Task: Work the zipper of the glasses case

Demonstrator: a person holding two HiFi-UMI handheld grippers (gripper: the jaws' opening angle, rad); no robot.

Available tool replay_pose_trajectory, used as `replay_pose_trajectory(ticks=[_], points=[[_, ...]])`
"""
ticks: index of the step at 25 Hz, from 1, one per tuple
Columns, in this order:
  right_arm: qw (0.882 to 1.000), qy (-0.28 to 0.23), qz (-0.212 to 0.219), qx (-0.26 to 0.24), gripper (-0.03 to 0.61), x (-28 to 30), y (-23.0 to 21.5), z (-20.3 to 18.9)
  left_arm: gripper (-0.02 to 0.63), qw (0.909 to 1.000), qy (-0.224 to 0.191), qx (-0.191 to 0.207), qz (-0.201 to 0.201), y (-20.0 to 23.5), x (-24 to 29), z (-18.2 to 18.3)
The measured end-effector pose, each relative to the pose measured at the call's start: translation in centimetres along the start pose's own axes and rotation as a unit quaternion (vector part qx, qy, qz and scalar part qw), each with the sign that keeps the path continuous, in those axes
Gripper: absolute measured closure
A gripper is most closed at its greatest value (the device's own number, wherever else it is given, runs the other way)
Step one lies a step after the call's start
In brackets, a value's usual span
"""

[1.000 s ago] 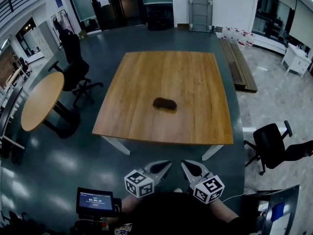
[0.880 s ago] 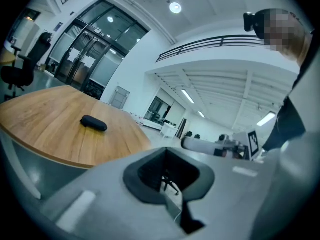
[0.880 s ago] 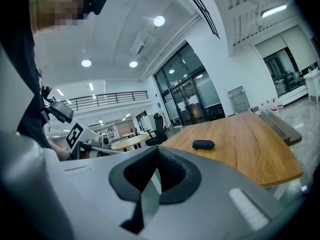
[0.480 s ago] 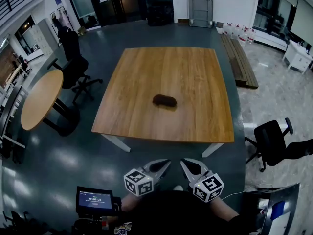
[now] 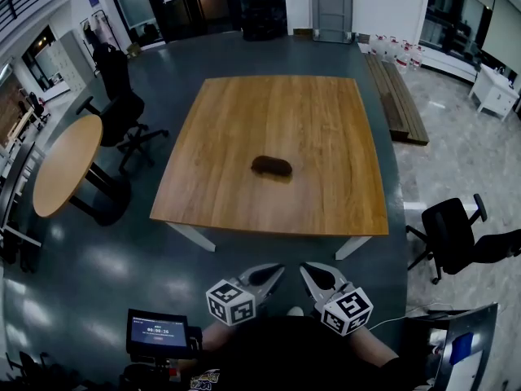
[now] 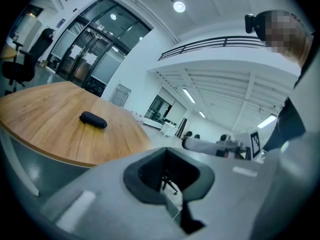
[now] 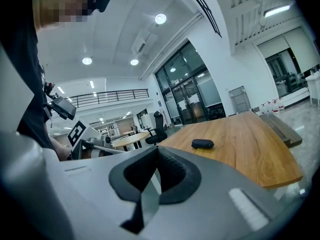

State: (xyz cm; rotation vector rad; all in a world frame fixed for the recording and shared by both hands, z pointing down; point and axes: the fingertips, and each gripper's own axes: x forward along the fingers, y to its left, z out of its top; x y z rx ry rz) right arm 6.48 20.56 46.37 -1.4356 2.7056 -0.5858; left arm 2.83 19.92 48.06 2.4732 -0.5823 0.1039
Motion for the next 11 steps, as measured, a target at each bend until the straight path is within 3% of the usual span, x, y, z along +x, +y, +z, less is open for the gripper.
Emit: replay_pose_trajectory(ticks=[11], points=[[1.000, 0.003, 0.004, -0.002, 0.572, 0.20, -0.19, -0.31, 0.610, 1.0000, 0.003, 0.000, 0.002, 0.17, 0.23, -0.24]])
